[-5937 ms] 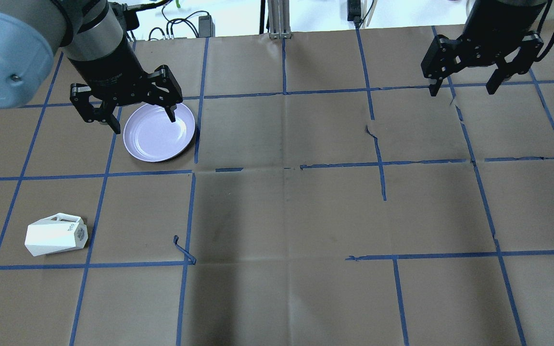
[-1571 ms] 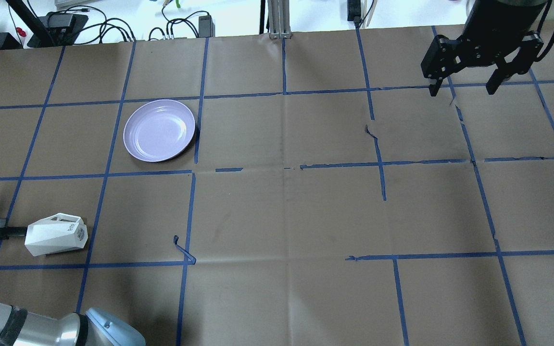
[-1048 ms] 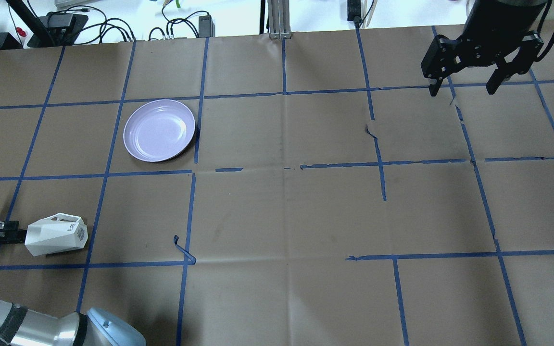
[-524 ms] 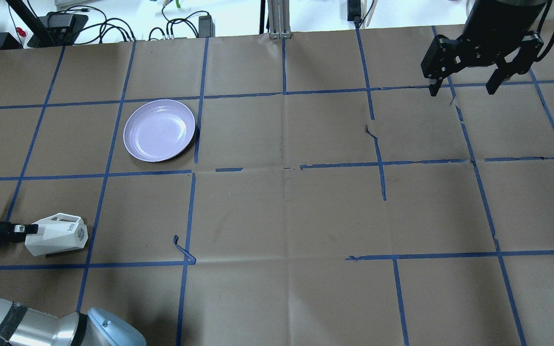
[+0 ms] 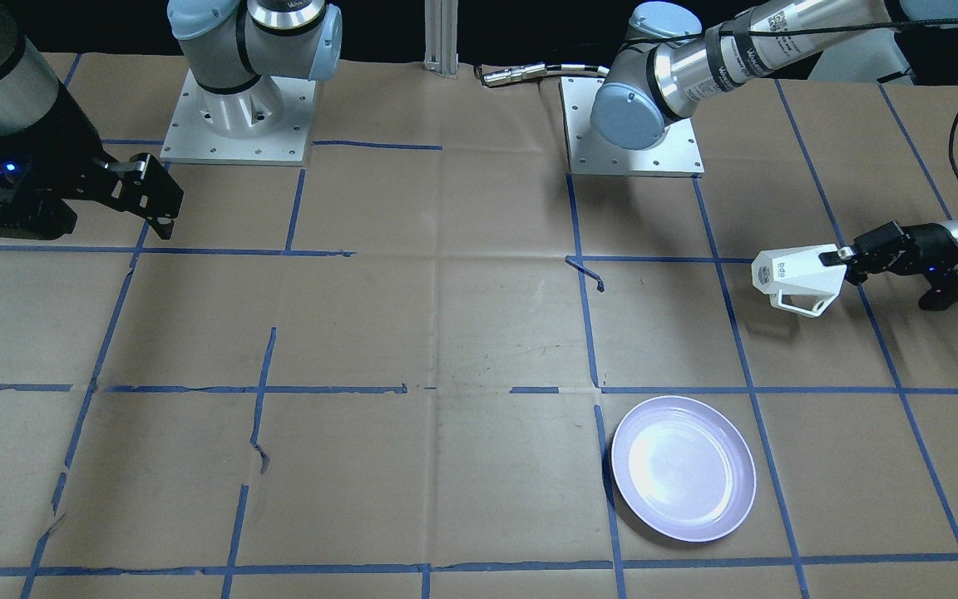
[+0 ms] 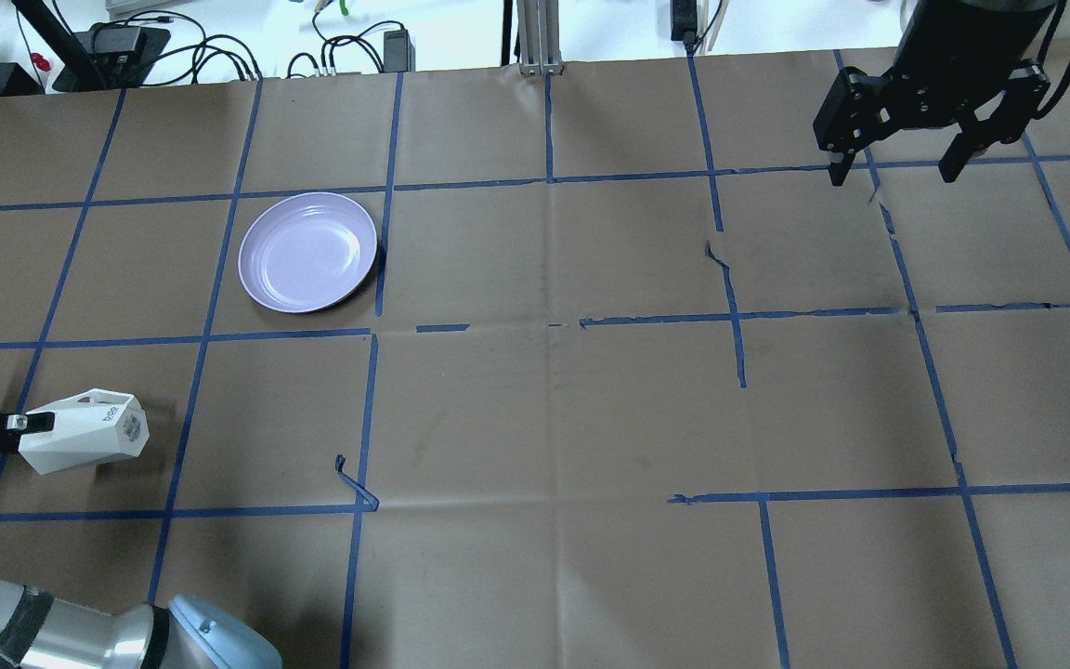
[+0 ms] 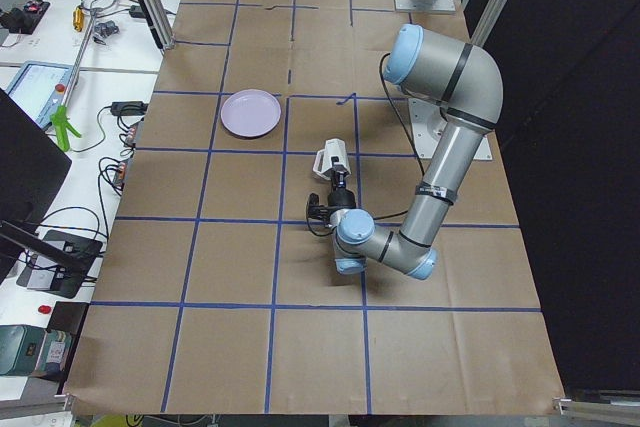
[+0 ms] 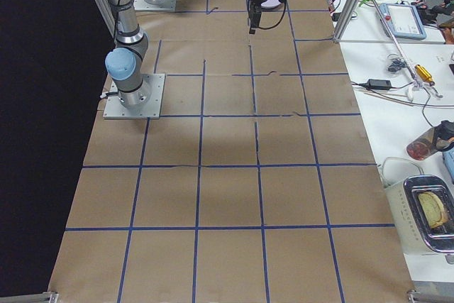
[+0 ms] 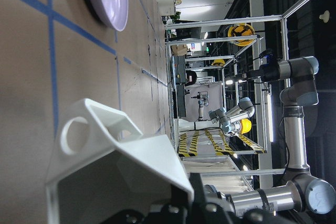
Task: Flip cup and place on plate
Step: 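Lift the cup with the left gripper and rotate it upright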
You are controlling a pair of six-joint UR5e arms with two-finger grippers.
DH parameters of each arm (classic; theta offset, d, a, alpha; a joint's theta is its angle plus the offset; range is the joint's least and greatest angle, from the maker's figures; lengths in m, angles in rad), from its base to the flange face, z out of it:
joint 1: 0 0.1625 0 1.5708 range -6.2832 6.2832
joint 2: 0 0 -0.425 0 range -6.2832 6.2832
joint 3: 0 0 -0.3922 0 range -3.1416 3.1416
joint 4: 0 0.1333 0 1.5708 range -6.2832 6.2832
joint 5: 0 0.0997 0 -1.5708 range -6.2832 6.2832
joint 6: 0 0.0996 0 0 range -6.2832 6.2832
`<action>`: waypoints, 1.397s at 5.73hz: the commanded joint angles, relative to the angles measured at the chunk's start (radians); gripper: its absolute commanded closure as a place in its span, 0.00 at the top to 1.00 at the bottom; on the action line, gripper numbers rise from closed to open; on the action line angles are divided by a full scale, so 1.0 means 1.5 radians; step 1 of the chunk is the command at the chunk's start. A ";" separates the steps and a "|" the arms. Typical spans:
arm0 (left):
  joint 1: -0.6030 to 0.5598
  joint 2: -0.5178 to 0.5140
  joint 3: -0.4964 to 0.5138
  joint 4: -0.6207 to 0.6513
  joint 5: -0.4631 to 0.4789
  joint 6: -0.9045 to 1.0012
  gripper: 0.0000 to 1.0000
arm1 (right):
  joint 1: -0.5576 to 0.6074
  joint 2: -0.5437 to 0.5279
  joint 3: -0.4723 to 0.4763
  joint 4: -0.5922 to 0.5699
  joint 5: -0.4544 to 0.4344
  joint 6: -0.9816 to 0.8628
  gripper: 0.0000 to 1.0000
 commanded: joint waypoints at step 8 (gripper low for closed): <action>-0.454 0.285 0.105 0.483 0.133 -0.830 0.00 | 0.000 0.000 0.000 0.000 0.000 0.000 1.00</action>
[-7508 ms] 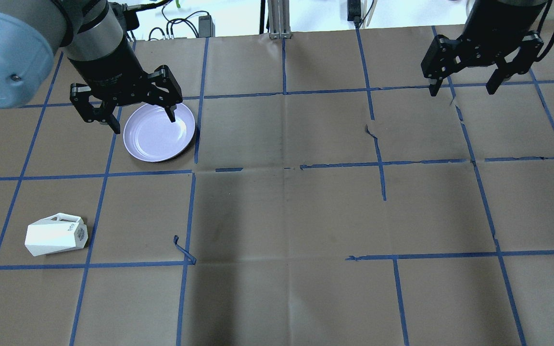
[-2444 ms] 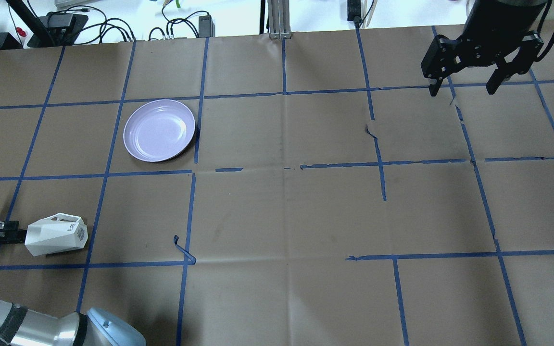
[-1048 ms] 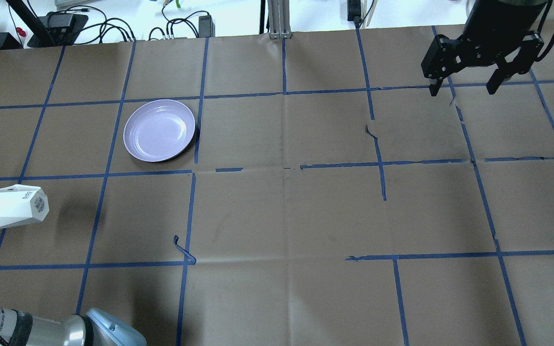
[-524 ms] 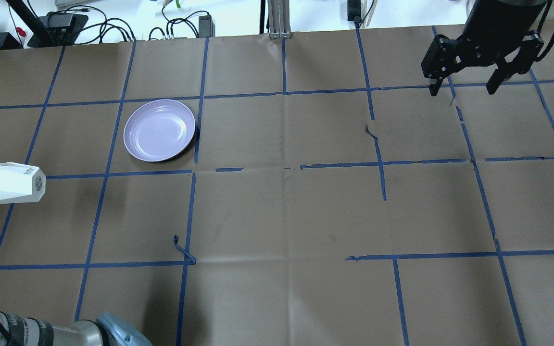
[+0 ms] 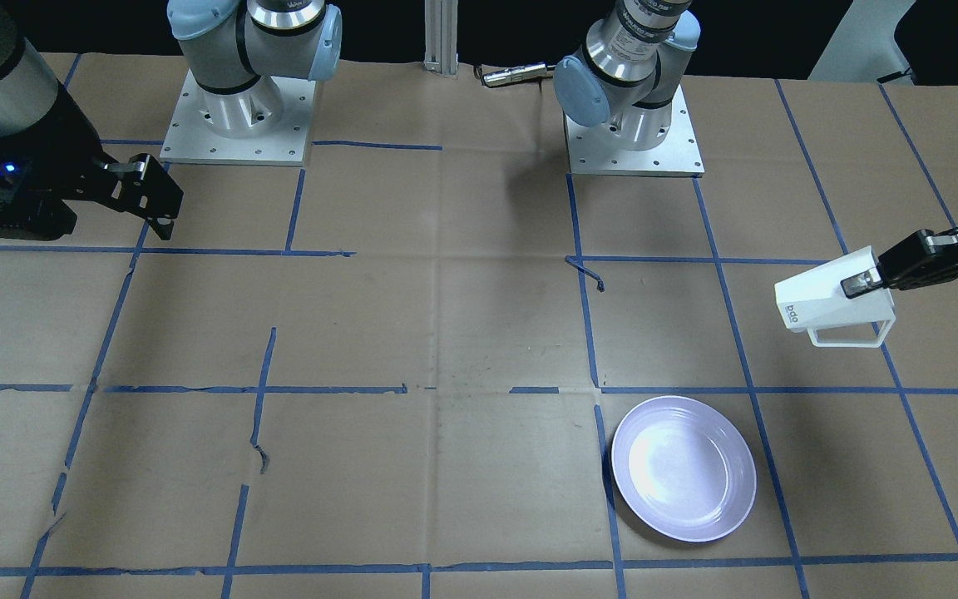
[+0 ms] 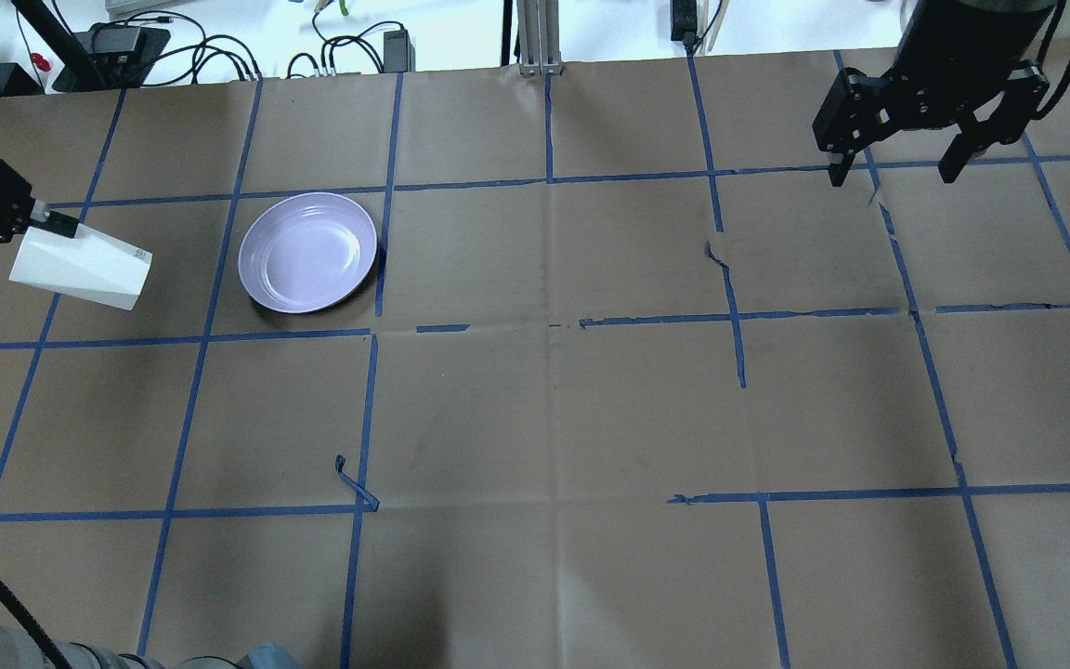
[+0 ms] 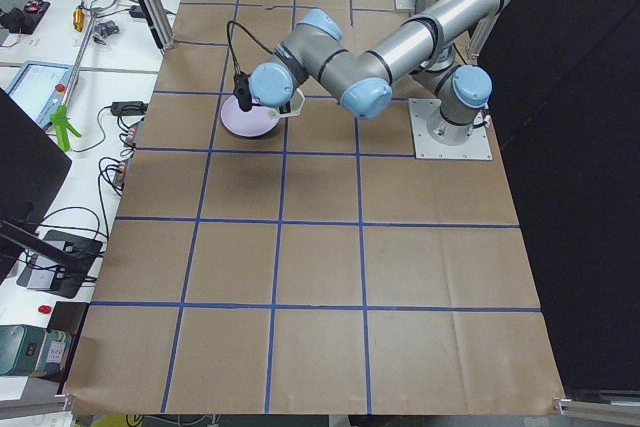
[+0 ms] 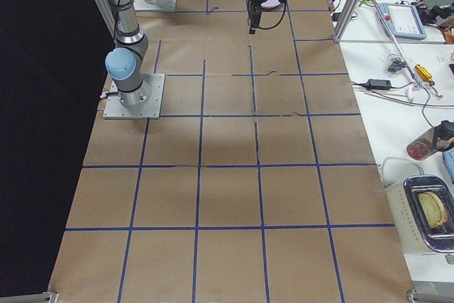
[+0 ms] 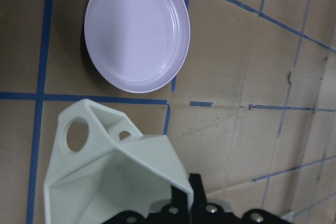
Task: Flip cup and place on plate
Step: 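Lift the cup with the left gripper and rotate it upright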
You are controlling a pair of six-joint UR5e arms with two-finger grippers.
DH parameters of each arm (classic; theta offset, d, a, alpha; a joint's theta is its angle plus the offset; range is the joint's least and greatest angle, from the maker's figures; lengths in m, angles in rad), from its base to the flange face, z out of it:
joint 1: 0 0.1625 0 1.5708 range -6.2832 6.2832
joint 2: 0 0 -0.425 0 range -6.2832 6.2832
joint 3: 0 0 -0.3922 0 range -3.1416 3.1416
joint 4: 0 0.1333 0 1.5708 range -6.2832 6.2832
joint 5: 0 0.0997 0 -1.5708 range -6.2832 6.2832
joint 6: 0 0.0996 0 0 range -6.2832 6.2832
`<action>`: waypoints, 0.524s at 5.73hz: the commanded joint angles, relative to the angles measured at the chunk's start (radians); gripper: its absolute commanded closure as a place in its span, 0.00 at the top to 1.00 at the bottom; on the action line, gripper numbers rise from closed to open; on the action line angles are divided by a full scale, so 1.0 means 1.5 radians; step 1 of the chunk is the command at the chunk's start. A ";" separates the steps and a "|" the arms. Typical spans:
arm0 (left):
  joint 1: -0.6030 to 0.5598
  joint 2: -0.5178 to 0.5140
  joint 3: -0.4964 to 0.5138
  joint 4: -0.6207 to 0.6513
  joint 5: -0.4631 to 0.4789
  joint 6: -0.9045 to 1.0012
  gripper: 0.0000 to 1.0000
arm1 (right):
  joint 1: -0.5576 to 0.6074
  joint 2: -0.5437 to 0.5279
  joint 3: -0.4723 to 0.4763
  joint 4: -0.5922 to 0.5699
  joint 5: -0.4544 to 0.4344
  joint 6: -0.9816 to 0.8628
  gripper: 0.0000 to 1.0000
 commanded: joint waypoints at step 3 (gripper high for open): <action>-0.301 -0.011 -0.028 0.347 0.304 -0.282 0.00 | 0.000 0.000 0.000 0.000 0.000 0.000 1.00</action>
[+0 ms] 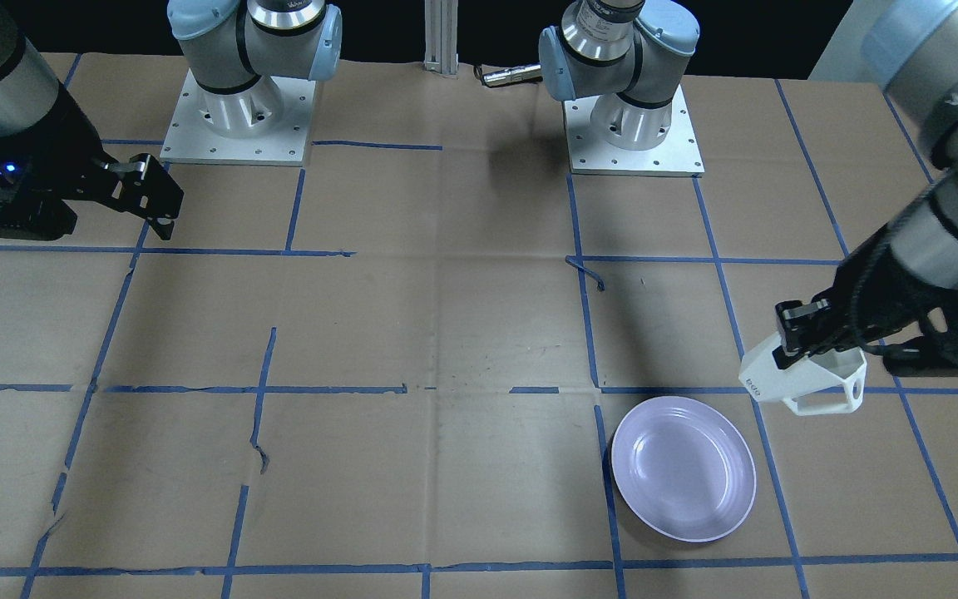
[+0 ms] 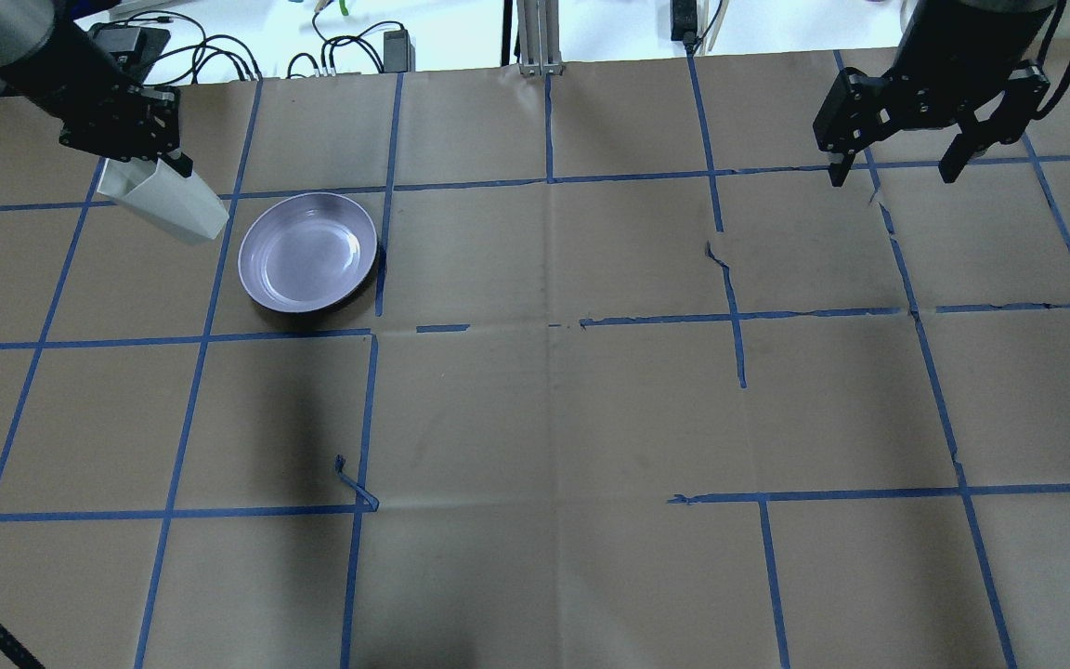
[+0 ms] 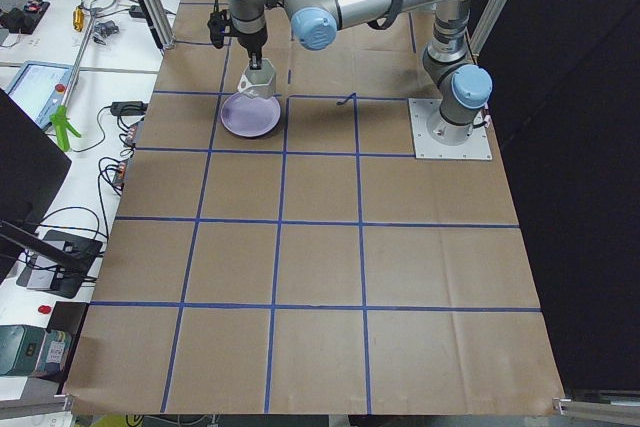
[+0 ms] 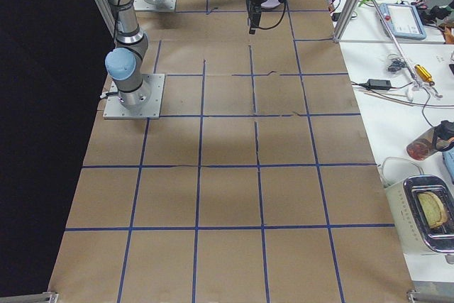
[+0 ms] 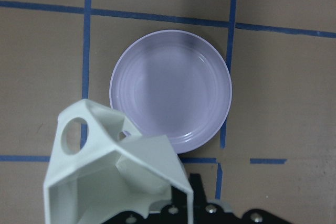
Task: Flip cup and place on plate
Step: 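Carry the upright cup over the white plate and lower it onto it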
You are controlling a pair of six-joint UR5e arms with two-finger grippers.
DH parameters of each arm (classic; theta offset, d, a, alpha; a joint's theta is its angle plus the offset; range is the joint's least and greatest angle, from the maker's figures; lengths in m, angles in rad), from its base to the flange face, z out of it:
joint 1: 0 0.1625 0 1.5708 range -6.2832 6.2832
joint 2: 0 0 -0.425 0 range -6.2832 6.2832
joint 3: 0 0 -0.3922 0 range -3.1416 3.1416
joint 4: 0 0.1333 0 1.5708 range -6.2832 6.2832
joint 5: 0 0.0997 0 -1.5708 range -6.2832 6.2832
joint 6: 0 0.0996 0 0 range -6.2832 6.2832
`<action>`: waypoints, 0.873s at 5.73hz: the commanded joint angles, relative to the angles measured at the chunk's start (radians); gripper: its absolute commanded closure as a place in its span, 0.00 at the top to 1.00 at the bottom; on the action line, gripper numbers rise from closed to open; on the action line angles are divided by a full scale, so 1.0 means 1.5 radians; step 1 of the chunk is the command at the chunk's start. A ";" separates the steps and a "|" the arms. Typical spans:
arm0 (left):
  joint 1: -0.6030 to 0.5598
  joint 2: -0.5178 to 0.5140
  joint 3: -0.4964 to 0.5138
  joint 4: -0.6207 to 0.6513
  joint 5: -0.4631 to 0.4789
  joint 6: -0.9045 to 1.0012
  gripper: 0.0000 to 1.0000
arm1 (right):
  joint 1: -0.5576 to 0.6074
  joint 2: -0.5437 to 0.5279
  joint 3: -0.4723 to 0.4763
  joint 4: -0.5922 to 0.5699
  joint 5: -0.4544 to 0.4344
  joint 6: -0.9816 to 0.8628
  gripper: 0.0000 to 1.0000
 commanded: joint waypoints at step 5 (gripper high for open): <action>-0.099 -0.130 -0.128 0.286 0.080 -0.071 0.00 | 0.000 0.000 0.000 0.000 0.000 0.000 1.00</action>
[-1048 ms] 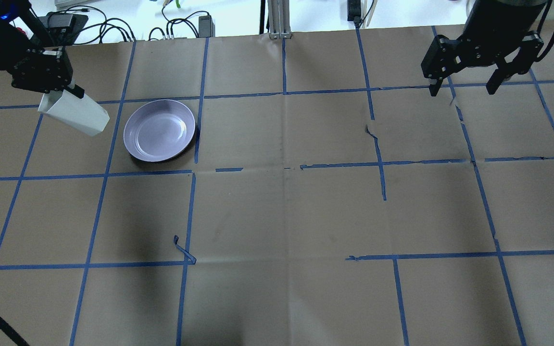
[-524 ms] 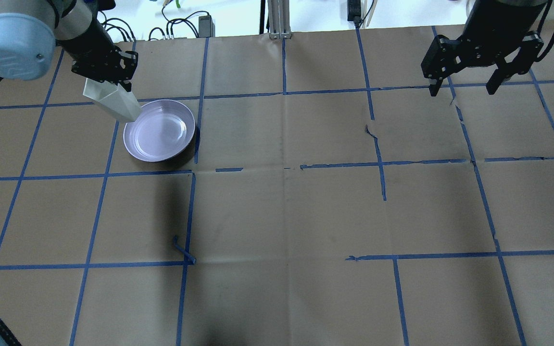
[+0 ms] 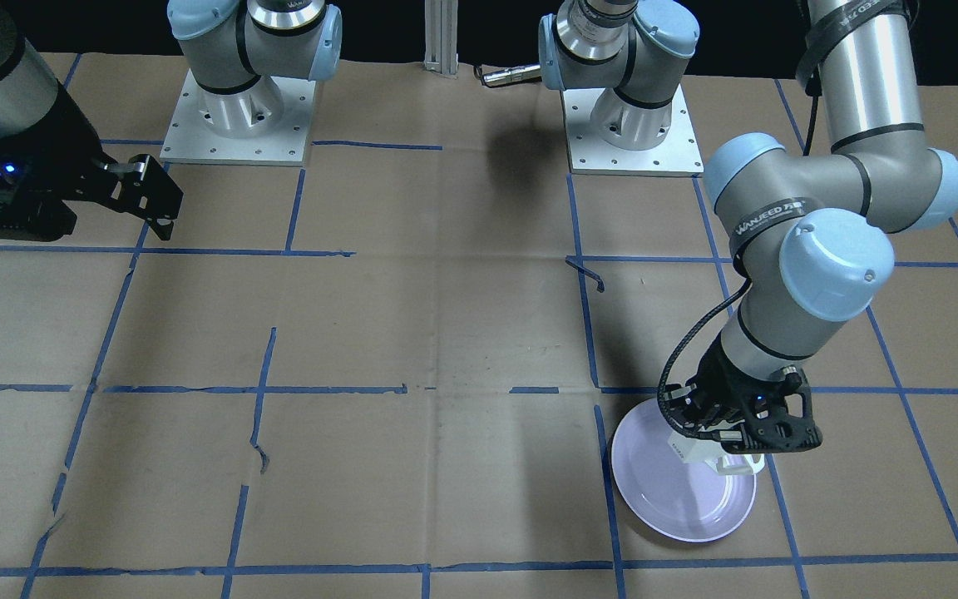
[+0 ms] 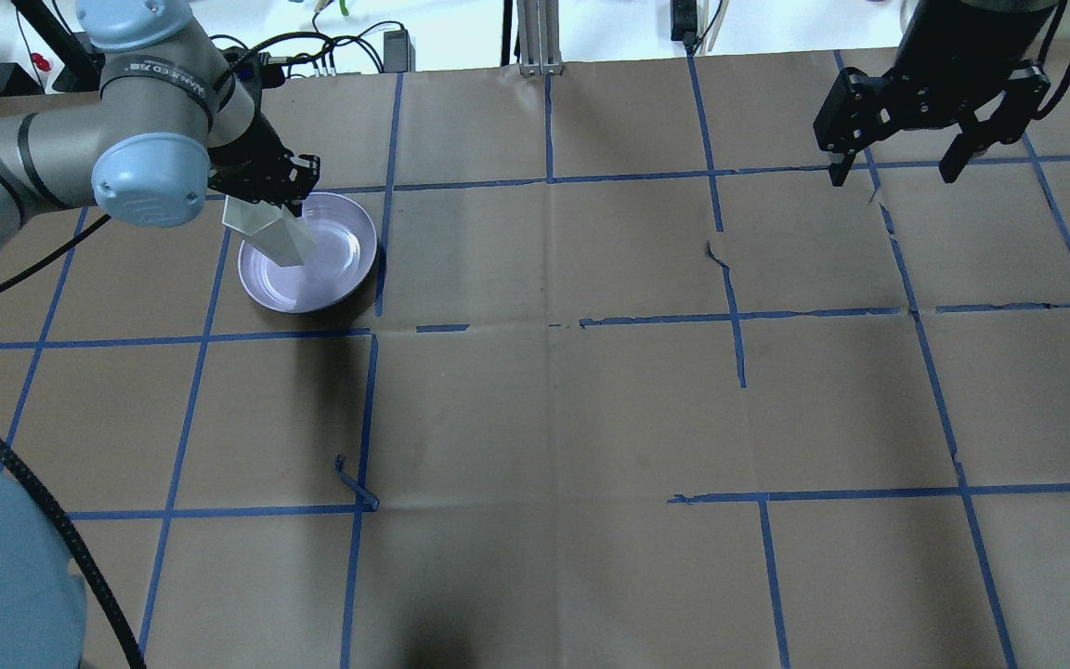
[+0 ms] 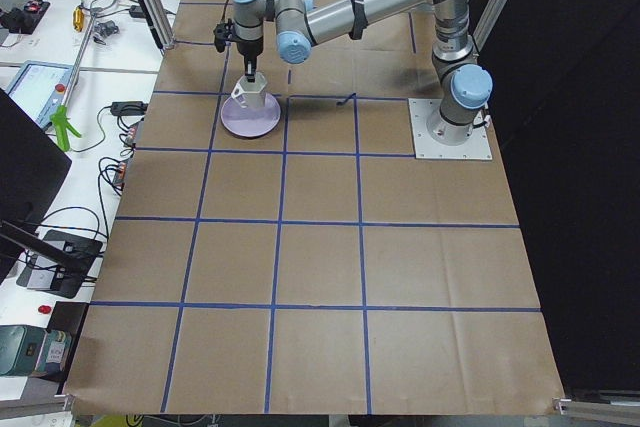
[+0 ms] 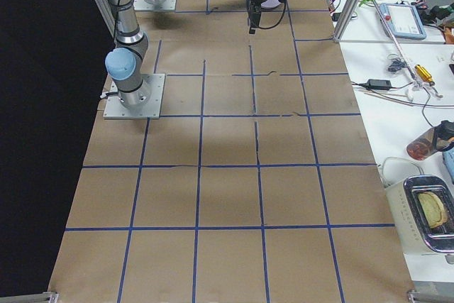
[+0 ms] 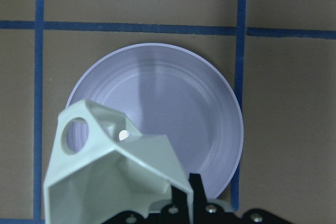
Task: Flip cup and place on plate
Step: 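Carry the upright cup over the white plate and lower it onto it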
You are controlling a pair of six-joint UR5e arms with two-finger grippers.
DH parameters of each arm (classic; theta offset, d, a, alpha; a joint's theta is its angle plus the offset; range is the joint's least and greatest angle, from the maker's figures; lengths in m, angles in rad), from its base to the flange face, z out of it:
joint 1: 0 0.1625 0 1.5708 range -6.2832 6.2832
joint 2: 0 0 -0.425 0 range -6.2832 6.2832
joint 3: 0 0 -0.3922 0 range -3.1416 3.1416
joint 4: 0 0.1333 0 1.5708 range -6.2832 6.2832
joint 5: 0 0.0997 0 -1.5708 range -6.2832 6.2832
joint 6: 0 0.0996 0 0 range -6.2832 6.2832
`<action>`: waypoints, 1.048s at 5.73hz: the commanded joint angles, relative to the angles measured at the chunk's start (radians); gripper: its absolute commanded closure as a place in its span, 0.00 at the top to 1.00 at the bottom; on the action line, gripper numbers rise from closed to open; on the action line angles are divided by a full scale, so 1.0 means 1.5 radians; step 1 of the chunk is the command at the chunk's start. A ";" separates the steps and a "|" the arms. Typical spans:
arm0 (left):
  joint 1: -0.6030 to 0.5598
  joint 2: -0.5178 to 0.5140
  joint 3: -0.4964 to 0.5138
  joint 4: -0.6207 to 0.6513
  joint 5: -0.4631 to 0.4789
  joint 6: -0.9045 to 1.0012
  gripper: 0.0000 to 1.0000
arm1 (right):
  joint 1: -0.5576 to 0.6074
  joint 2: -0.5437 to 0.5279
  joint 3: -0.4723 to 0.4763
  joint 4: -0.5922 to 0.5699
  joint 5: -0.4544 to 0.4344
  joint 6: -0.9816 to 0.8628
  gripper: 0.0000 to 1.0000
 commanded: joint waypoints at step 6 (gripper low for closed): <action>-0.023 -0.051 0.010 0.014 0.063 -0.010 0.99 | 0.000 0.000 0.000 0.000 0.000 0.000 1.00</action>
